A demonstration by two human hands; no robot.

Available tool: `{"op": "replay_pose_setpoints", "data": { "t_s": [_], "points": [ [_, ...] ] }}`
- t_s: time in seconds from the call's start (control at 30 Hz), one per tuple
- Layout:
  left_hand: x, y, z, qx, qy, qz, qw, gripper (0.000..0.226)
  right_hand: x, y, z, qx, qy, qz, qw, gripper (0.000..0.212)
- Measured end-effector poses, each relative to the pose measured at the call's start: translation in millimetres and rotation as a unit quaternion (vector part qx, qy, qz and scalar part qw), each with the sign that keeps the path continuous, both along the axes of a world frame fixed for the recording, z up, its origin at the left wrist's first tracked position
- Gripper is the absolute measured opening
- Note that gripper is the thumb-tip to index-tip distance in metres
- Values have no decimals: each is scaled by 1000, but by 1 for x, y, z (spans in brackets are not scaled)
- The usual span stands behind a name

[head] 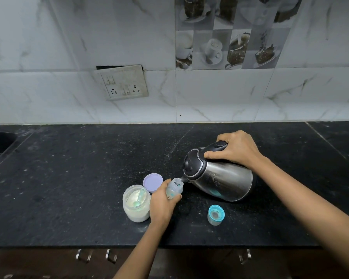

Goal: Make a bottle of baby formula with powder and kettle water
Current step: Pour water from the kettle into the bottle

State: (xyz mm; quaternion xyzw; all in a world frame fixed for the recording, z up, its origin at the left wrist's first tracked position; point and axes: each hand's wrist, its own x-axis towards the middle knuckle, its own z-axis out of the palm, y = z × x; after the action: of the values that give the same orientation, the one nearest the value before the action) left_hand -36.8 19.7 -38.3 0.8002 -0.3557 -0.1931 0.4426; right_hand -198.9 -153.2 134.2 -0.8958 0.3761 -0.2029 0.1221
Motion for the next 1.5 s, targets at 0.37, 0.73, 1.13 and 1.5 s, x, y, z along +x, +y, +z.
{"op": "replay_pose_setpoints", "data": {
  "t_s": [0.37, 0.73, 1.13, 1.5],
  "points": [
    [1, 0, -2, -20, 18, -7, 1000, 53, -5, -2, -1, 7, -8, -9, 1000, 50],
    [1, 0, -3, -28, 16, 1, 999, 58, 6, -1, -2, -4, 10, 11, 1000, 58],
    [0, -2, -5, -31, 24, -3, 999, 58, -7, -3, -1, 21, -20, -10, 1000, 53],
    [-1, -2, 0, -28, 27, -6, 999, 57, -6, 0, -2, 15, -17, -6, 1000, 48]
  ]
}}
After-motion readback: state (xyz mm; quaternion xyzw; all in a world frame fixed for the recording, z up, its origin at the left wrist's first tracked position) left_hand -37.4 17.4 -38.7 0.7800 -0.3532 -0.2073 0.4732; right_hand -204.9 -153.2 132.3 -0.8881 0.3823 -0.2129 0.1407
